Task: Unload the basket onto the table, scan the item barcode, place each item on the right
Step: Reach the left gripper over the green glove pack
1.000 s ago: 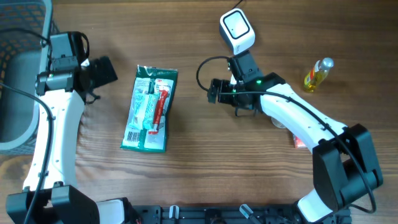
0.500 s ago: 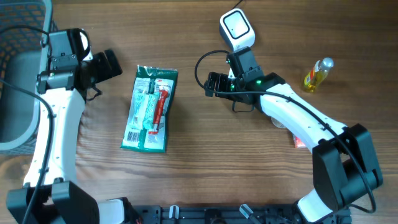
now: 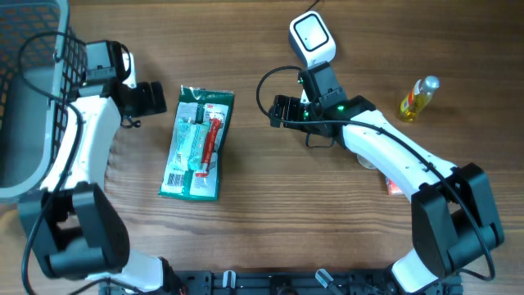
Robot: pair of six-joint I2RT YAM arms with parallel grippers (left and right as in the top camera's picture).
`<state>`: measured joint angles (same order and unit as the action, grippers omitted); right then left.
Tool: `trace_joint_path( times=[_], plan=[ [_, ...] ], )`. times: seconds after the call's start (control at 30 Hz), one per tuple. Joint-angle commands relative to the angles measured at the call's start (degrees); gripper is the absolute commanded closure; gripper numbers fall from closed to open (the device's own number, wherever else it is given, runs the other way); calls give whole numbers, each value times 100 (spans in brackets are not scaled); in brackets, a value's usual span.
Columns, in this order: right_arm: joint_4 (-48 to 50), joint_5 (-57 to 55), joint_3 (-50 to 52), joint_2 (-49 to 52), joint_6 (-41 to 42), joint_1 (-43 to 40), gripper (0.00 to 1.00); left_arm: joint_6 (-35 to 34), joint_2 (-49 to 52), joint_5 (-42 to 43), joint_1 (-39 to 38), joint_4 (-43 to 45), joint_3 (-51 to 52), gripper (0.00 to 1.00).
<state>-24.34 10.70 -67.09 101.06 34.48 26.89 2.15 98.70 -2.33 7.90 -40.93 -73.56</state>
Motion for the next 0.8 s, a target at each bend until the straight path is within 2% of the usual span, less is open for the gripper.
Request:
trace_joint_path(
  times=[0.0, 0.03, 0.1, 0.4, 0.67, 0.77],
  plan=[
    [20, 31, 4, 85, 22, 13, 0, 927, 302, 1088, 22, -111, 42, 0],
    [20, 31, 4, 85, 20, 13, 0, 1132, 345, 1451, 20, -184, 44, 0],
    [20, 31, 4, 85, 20, 13, 0, 1261, 411, 1652, 20, -284, 44, 0],
    [17, 31, 4, 85, 20, 13, 0, 1403, 634, 1635, -520, -372, 44, 0],
    [17, 31, 4, 85, 20, 13, 0, 1381, 634, 1349, -1121, -699, 48, 0],
    [20, 31, 4, 85, 20, 13, 0, 994, 634, 920, -1314, -756, 48, 0]
  ],
)
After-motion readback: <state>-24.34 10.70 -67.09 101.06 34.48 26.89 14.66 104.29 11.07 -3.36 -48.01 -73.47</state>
